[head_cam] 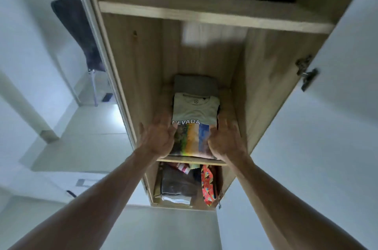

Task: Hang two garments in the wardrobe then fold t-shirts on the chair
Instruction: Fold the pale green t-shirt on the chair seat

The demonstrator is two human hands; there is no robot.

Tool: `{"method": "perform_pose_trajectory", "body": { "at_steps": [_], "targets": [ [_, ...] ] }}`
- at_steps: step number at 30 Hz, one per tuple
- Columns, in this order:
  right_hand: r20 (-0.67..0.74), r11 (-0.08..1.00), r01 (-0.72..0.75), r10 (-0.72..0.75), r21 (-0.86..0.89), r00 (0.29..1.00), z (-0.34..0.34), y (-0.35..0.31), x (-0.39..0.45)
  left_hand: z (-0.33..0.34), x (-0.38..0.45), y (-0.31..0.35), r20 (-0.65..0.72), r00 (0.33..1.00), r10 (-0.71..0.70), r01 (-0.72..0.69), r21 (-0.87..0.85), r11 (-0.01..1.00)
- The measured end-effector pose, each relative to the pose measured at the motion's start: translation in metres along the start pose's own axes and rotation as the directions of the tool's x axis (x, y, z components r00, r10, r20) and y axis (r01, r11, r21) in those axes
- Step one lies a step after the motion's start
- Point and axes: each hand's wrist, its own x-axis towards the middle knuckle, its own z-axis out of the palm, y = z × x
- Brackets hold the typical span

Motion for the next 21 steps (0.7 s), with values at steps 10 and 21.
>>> {"method": "perform_pose_trajectory", "body": {
  "at_steps": [10,21],
  "targets": [
    [-0.294,0.982,0.151,-0.112,0.115,0.949,-0.167,-0.044,-0.275,-0.205,-0.225,0.062,-0.192,0.966,0.176,-0.199,-0.109,0.974],
    [-0.521,0.96,0.278,-0.25,-0.026,0.816,-0.329,-0.045,-0.446,-0.302,-0.319,0.19,-0.319,0.872,0.372,-0.442,-0.183,0.878]
  ]
}}
